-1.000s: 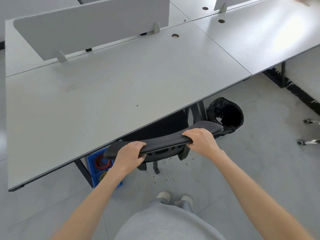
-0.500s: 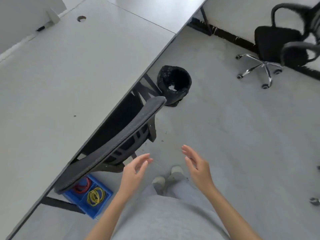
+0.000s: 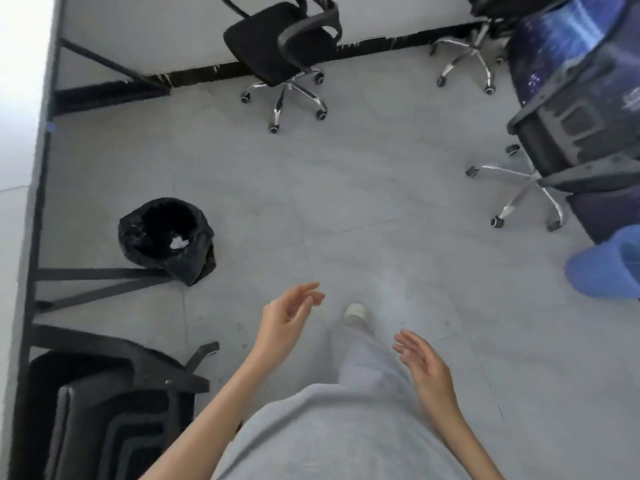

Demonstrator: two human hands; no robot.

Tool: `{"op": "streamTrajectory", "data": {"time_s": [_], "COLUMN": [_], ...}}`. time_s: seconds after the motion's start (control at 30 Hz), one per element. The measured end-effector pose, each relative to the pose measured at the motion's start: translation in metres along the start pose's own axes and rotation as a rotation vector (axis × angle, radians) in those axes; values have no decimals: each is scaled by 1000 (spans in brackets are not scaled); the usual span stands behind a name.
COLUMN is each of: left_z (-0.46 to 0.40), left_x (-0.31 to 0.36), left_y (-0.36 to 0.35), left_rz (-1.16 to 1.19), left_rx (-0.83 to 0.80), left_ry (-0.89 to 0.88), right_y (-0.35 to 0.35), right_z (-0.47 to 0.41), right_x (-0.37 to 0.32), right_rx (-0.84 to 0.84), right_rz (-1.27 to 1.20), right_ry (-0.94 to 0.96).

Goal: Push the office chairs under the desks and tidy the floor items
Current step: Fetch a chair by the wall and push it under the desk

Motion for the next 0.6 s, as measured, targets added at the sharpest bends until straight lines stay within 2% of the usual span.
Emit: {"op": "streamTrajectory", "data": {"time_s": [0.13,0.4,0.6], "left_z": [-73,-177,-321], "left_x": [55,111,183], "left_y": [-30,-46,-52], "left_rz": [6,8,35], "left_rx": [-10,68,29], "left_ry": [22,128,130], "right_y": [32,58,68], "right_z": [-101,-315,-462], "right_x": [-30,-133,-157], "right_rx": [1,-56,-19], "right_rz": [-8,-50,-39], "right_ry": [4,190,204]}}
Point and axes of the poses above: each hand's wrist, its own z-axis away from the middle knuckle, its own y-axis out of the back of the hand, x = y × z, the point moved 1 cm from there along -z, towards the middle knuckle, and after that the axes turned 13 degrees about y, right-handed, at the moved point
